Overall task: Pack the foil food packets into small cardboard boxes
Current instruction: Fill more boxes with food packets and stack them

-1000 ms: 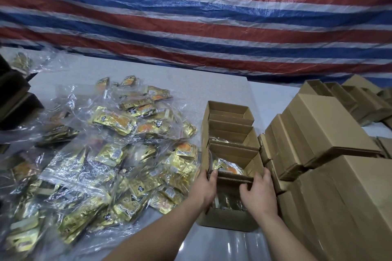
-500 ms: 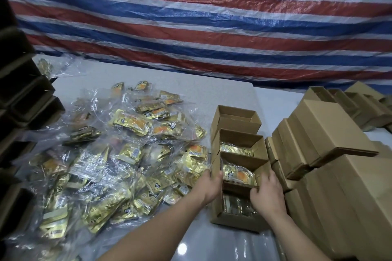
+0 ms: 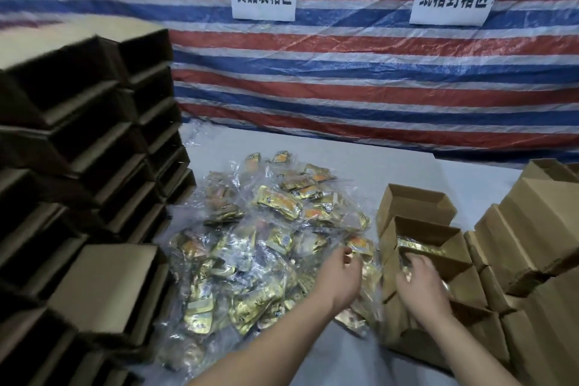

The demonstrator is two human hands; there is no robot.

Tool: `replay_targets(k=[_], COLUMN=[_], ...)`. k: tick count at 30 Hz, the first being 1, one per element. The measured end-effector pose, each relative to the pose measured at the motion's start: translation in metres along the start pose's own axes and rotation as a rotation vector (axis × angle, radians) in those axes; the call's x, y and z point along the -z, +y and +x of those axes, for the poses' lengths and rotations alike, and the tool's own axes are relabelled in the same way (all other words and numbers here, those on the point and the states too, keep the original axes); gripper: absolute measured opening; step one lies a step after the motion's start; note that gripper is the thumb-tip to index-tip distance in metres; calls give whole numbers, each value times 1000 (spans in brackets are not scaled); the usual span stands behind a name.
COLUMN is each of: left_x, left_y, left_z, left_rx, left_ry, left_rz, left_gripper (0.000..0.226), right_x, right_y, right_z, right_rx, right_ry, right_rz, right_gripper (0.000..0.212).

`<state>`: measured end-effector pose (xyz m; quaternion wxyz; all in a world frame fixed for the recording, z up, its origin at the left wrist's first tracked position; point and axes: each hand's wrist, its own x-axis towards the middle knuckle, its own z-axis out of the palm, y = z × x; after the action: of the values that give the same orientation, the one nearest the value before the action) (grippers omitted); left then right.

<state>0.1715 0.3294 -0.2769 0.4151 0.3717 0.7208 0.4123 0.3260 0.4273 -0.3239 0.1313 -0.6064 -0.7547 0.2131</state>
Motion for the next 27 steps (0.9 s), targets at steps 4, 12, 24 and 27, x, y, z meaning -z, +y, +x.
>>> replay_targets(k=[4,12,24,27], left_x=[78,197,309,327], left_y=[36,69,35,25], left_z=[-35,-156,-308,-318], left_rx=[-127,-434,-95,-53], left_ry=[187,588,889,957], left_rz=[-89,-48,755,762], left_gripper=[35,13,51,50], right_x=[-1,18,6,-9], right_y=[-83,-259,-418,-444], right_z=[-11,-71,-178,-193], right_rx=[124,527,1302,1365], right_ry=[24,-129,-681,-766], right_rz=[188,605,271,284], right_gripper=[35,18,74,62])
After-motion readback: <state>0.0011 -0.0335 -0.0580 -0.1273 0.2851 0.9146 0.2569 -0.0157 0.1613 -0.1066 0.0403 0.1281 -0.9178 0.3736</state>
